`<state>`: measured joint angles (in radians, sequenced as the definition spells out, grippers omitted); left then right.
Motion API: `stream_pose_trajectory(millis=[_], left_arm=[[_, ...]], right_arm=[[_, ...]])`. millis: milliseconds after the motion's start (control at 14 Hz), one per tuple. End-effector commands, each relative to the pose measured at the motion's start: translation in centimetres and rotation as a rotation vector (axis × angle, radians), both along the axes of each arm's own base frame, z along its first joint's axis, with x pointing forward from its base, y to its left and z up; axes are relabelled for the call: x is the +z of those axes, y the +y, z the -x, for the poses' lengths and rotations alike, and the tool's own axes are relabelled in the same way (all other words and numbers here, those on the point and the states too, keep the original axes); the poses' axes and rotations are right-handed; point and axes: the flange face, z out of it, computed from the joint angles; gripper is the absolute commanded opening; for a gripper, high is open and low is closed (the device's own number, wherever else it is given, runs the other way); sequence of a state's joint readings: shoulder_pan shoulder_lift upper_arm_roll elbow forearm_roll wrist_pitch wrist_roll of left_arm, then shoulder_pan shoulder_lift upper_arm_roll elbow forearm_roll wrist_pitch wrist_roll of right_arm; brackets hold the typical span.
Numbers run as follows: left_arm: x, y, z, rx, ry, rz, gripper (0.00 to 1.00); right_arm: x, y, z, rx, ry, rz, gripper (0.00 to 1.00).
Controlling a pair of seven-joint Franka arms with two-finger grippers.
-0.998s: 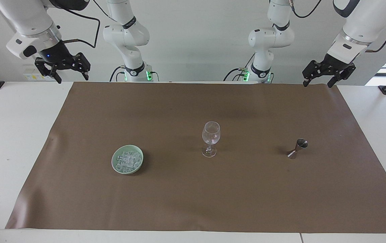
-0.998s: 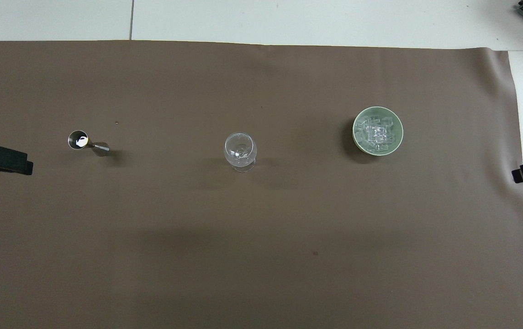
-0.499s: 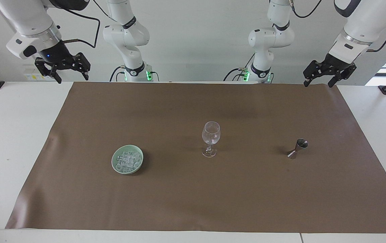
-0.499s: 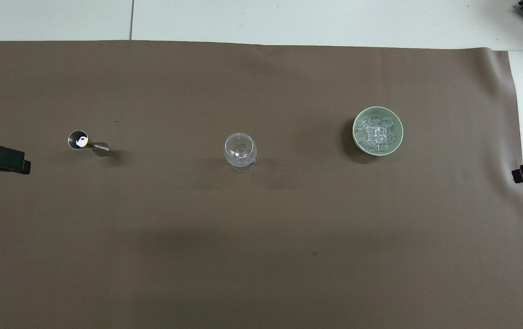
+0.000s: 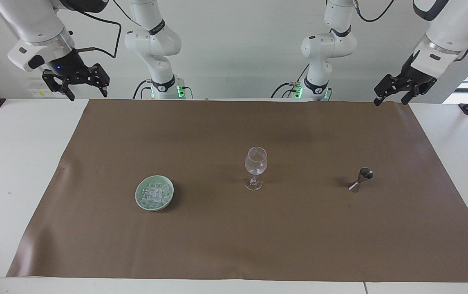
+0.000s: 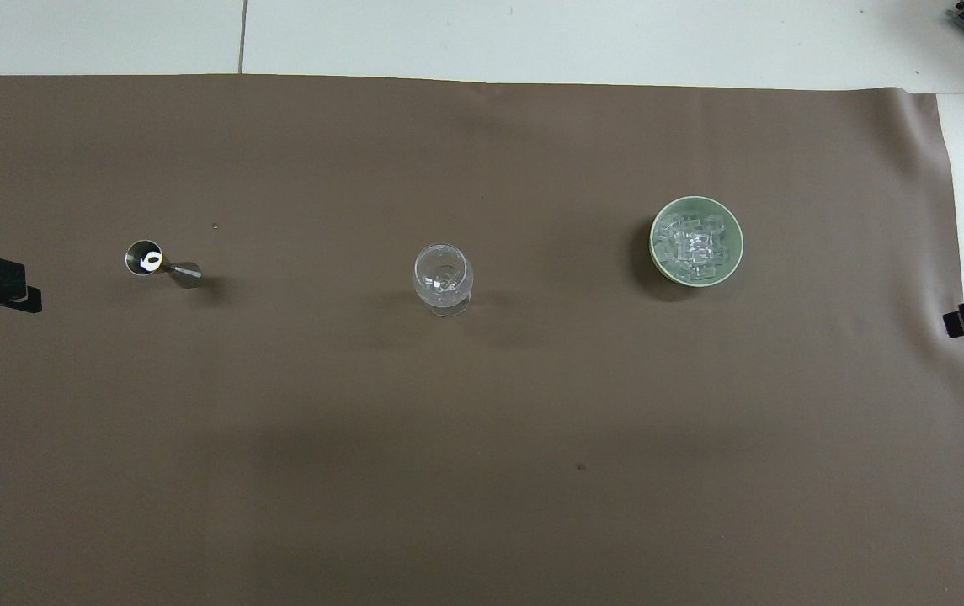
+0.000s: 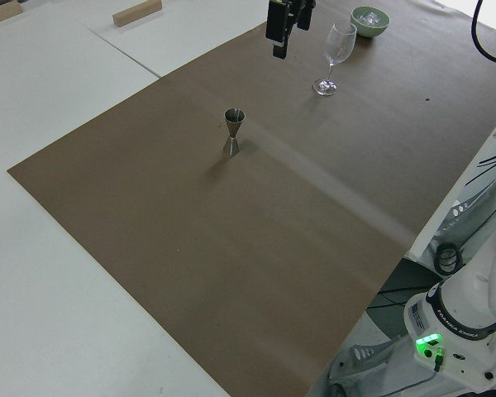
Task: Pour wine and add ice with both arms
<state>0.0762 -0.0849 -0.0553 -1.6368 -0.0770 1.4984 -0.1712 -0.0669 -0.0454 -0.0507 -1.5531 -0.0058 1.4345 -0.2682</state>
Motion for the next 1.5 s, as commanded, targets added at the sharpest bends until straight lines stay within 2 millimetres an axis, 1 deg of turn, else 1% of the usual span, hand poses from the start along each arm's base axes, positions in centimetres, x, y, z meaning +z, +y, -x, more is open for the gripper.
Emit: stream_pose_trajectory(millis=[0, 143, 285, 357, 499, 713, 784, 927, 1070, 1284, 1355, 1426], left_arm=[[-1.0, 1.1, 0.1, 0.077, 0.033, 0.026, 1.0], [-1.3, 1.9, -0.1, 0.152, 0.041, 0.028, 1.0], [-2.5, 2.6, -0.7, 0.215, 0.065, 0.033, 1.0], [-2.8, 3.7, -0.9, 0.27, 0.073, 0.061, 1.0], [-4.8, 6.3, -1.9, 0.422, 0.121, 0.13, 1.0], [-6.3, 7.3, -3.0, 0.604, 0.154, 0.175, 1.0], [-6.6, 8.1, -3.2, 0.655, 0.16, 0.192, 1.0], [-7.8, 8.7, -3.7, 0.72, 0.19, 0.209, 1.0], [-8.6, 9.7, -4.2, 0.812, 0.206, 0.225, 1.0], [-9.4, 9.8, -4.8, 0.95, 0.233, 0.235, 1.0], [-10.3, 10.1, -5.0, 0.971, 0.264, 0.25, 1.0], [-11.5, 11.7, -5.2, 1.021, 0.294, 0.279, 1.0]], right_arm=[[0.4, 0.1, 0.4, 0.0, -0.002, -0.006, 1.0], [0.4, 0.1, 0.4, 0.0, -0.002, -0.006, 1.0], [0.4, 0.0, 0.4, -0.001, -0.002, -0.006, 1.0], [0.4, 0.1, 0.4, 0.0, -0.002, -0.006, 1.0], [0.4, 0.1, 0.4, 0.0, -0.002, -0.006, 1.0], [0.4, 0.1, 0.4, 0.0, -0.002, -0.006, 1.0], [0.4, 0.1, 0.4, 0.0, -0.002, -0.006, 1.0], [0.4, 0.1, 0.4, 0.0, 0.0, -0.006, 1.0], [0.4, 0.1, 0.4, 0.0, -0.002, -0.006, 1.0], [0.4, 0.1, 0.4, 0.0, -0.002, -0.006, 1.0], [0.4, 0.1, 0.4, 0.0, -0.002, -0.006, 1.0], [0.4, 0.1, 0.4, 0.0, -0.002, -0.006, 1.0]])
